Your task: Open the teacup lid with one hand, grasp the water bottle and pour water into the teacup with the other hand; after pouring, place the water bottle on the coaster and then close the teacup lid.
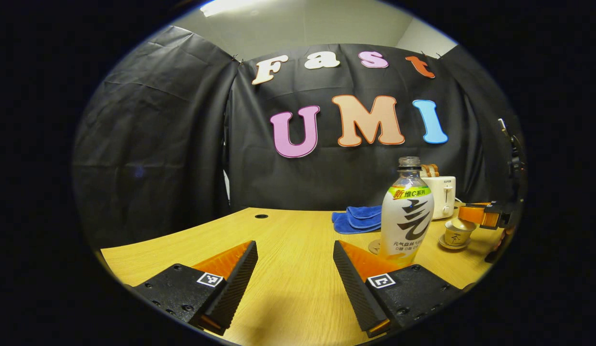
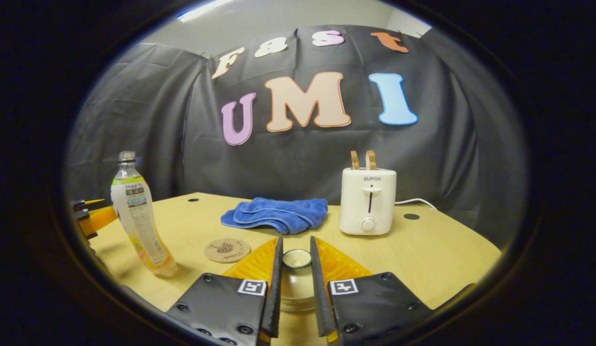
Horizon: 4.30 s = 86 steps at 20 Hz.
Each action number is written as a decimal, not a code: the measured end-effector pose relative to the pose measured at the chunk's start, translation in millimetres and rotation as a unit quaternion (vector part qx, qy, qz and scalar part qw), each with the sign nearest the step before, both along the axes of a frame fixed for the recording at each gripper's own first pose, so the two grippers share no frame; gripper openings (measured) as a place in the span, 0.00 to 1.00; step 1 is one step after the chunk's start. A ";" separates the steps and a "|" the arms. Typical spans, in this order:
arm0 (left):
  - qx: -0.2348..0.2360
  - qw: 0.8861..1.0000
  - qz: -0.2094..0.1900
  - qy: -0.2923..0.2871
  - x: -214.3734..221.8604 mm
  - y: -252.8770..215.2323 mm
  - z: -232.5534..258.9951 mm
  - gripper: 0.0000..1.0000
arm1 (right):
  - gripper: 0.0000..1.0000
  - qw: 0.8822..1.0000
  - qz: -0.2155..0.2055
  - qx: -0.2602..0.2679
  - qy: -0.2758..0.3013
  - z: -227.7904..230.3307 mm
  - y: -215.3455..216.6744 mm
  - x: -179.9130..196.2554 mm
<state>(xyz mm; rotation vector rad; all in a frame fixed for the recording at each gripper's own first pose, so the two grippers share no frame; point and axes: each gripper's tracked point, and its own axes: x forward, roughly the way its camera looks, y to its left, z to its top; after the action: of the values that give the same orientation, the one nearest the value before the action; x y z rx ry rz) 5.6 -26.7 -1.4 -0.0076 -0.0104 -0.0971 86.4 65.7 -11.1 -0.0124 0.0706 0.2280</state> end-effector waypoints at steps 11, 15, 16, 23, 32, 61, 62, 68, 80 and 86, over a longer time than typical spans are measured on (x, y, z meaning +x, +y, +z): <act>-0.002 0.989 -0.149 -0.004 -16.1 -54.8 1.3 0.92 | 0.34 0.999 -0.026 0.009 -0.033 9.8 -27.3 -35.8; -0.002 0.984 -0.181 -0.002 -20.9 -69.5 0.7 0.91 | 0.33 0.999 -0.040 0.009 -0.035 11.1 -39.9 -42.9; -0.003 0.982 -0.188 -0.001 -21.7 -74.6 0.6 0.91 | 0.33 0.998 -0.042 0.009 -0.034 11.5 -42.4 -44.2; 0.000 0.972 -0.235 0.020 -16.9 -119.8 -4.8 0.92 | 0.34 0.998 -0.053 0.008 -0.034 11.3 -56.2 -49.5; 0.010 0.972 -0.230 0.048 14.0 -151.4 -13.5 0.87 | 0.33 0.998 -0.060 0.008 -0.034 11.7 -61.4 -50.6; 0.560 0.811 -0.164 -0.040 90.0 -206.6 -9.9 0.53 | 0.33 0.993 -0.112 0.006 -0.035 13.0 -107.9 -47.1; 0.582 0.794 -0.166 -0.048 94.2 -208.4 -7.0 0.53 | 0.33 0.993 -0.114 0.006 -0.036 13.1 -109.0 -46.8; 0.674 0.713 -0.179 -0.073 107.3 -219.0 -8.0 0.53 | 0.34 0.993 -0.116 0.005 -0.036 13.6 -110.3 -46.7; 0.776 0.592 -0.200 -0.092 105.3 -223.7 -26.1 0.53 | 0.34 0.993 -0.116 0.005 -0.036 13.1 -109.8 -46.9; 0.798 0.559 -0.203 -0.101 106.2 -231.5 -25.6 0.53 | 0.34 0.993 -0.116 0.006 -0.036 12.9 -110.1 -47.6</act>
<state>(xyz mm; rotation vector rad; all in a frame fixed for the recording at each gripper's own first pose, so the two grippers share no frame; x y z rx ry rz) 111.7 -258.2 -27.0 1.8901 -0.1516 -0.5543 38.8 -44.4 1.8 -0.0013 -0.0011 -0.0040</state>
